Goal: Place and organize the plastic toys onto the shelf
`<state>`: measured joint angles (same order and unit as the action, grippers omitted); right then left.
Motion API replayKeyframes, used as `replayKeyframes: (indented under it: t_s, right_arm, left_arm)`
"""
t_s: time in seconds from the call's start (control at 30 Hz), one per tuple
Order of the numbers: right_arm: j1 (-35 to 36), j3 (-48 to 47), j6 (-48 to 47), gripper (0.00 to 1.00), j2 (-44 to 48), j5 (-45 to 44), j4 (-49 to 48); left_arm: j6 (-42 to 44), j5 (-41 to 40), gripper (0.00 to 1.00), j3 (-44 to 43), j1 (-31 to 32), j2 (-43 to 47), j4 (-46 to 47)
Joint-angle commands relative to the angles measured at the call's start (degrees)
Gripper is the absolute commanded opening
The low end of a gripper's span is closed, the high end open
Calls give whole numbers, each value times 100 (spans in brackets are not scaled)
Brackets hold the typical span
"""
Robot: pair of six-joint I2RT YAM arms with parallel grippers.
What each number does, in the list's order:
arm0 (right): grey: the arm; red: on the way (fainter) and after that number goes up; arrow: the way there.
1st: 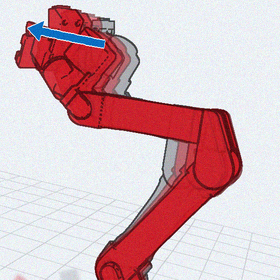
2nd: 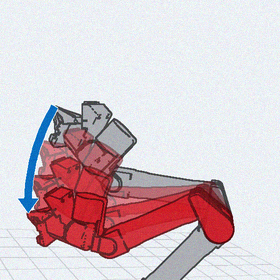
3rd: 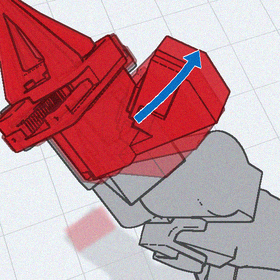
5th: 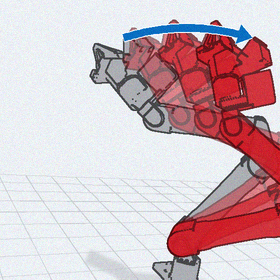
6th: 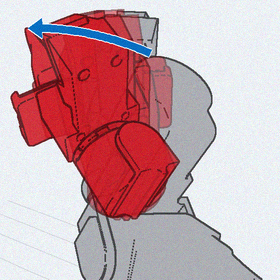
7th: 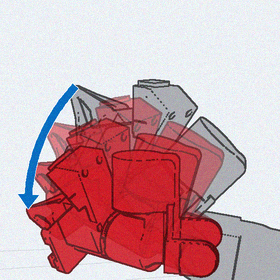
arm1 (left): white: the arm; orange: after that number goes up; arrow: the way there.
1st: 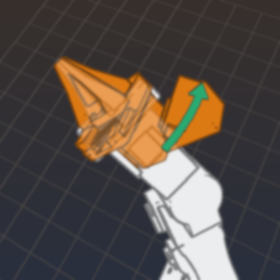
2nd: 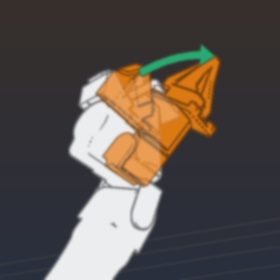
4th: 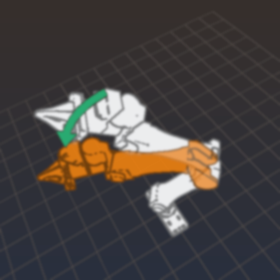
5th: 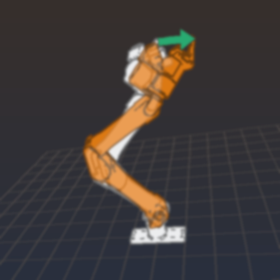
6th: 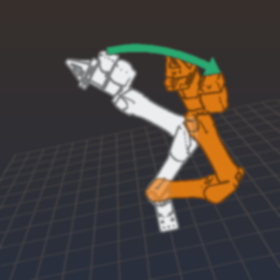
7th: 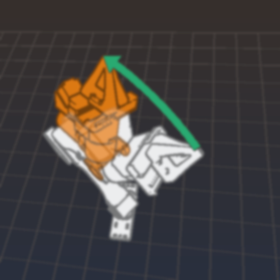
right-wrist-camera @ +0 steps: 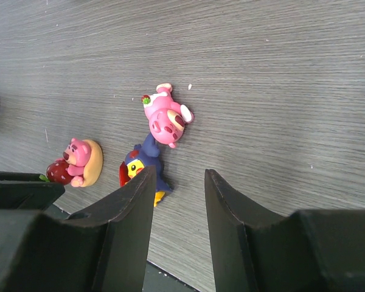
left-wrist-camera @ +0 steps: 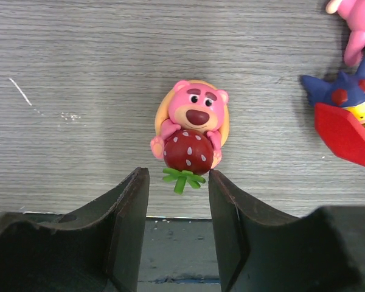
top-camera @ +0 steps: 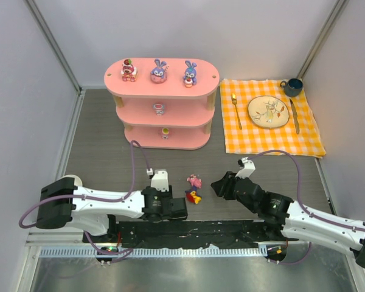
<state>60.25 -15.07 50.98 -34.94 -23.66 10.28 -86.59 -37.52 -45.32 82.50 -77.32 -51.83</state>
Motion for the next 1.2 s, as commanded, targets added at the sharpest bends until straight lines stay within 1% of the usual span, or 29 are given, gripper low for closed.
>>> replayKeyframes:
  t_s: [0.0,0.13,0.27,0.43,0.53,0.63,0.77,0.97,1.17]
  right_arm:
    - [-22,-31,17,44,-101,-16,-290]
    - [-13,-49,8,44,-171,19,-352]
    - [-13,-40,-1,44,-180,37,-360]
    - [-4,13,35,44,-66,28,-325]
    - [-13,30,52,44,-4,2,-308]
    - [-13,30,43,44,-4,2,-299]
    - [-13,13,35,44,-39,-7,-290]
    - [-13,4,43,44,-39,-7,-290]
    - [-13,13,52,44,-4,2,-273]
  left_arm:
    - [-51,-318,47,111,29,287,-292]
    - [-43,-379,48,94,29,253,-214]
    - [98,-432,53,58,21,147,15]
    - [616,-432,56,93,29,181,419]
    - [818,-432,56,243,29,409,630]
    - [967,-449,51,410,29,621,762]
    - [1266,-379,49,612,12,963,999]
    - [1583,-283,47,779,-32,1079,1272]
    - [1689,-133,46,893,-67,1026,1527]
